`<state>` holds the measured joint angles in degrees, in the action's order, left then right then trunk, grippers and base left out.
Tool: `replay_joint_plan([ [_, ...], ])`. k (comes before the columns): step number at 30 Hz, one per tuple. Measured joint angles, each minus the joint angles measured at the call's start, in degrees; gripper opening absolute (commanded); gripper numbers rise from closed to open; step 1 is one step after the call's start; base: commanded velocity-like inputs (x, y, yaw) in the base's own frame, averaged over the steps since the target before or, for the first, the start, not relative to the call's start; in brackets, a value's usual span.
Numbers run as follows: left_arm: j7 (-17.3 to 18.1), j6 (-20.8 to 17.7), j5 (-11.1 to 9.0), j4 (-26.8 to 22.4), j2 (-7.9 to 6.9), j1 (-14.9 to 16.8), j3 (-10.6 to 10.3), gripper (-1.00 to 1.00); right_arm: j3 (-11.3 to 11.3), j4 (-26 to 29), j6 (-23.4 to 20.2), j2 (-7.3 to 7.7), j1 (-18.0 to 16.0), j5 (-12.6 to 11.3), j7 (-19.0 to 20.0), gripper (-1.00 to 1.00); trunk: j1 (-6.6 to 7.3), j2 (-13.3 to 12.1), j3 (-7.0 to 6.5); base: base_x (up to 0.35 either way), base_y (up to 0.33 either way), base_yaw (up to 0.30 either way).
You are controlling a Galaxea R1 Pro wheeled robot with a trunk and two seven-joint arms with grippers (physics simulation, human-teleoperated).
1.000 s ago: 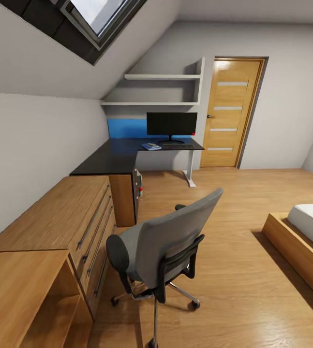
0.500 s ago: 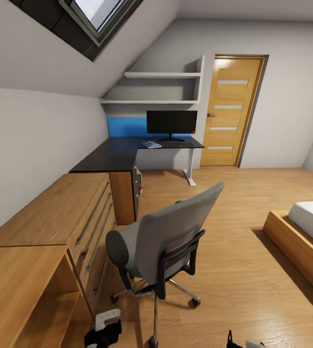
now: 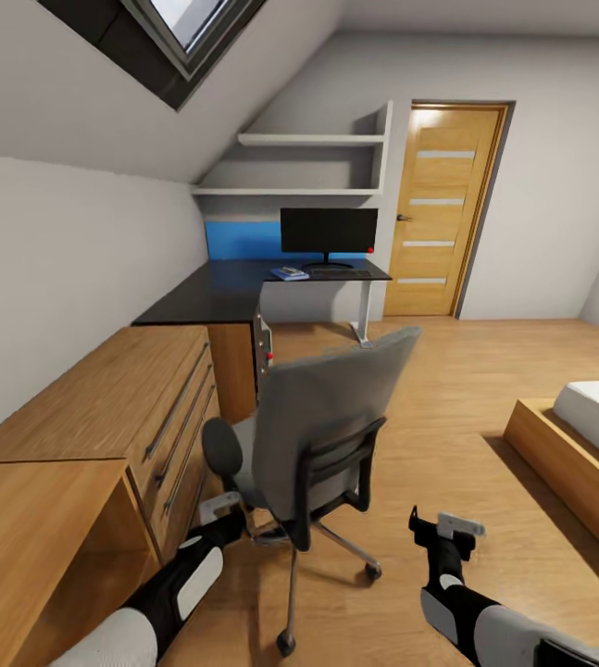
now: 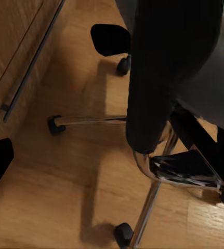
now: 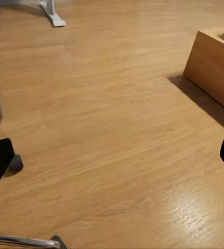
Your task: In the bedroom, organize the workspace by keeping the computer under the desk, ensuring the monitor is on the desk, placing the keyboard on the desk next to the monitor, placing the mouse on the desk next to the keyboard, moving the folder from the swivel chair onto the desk next to the mouse, stacking the notebook on top of the folder with the pen on top of the notebook, and positioning the swivel chair next to the desk.
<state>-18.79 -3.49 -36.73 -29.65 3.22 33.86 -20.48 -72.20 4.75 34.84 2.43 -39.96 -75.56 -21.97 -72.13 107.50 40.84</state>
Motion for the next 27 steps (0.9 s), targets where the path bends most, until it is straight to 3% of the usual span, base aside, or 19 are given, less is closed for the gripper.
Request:
replay_joint_plan([
  [4,0.19,-0.09,-0.14,0.40,0.10,0.93,0.49,1.00,0.00,2.13,-5.35,-0.22,-3.83,0.16,-0.08,1.00,-0.88,1.61,0.72,0.000,0.000,0.000],
  [6,0.24,0.12,-0.08,1.19,0.10,1.01,0.75,1.00,0.19,3.50,-5.95,-0.17,-4.25,0.03,-0.09,1.00,-1.32,2.41,1.08,0.000,0.000,0.000],
  [17,0.27,1.31,0.05,2.78,-0.25,1.08,0.99,1.00,-0.36,5.17,-6.14,-2.45,-4.54,-0.24,-0.44,1.00,-3.74,6.82,3.06,0.000,0.000,0.000],
  [27,0.23,1.31,0.13,2.79,-0.21,1.08,0.97,1.00,-0.34,5.24,-5.92,-2.61,-4.38,0.18,-0.36,1.00,-5.93,10.83,4.85,0.000,0.000,0.000],
])
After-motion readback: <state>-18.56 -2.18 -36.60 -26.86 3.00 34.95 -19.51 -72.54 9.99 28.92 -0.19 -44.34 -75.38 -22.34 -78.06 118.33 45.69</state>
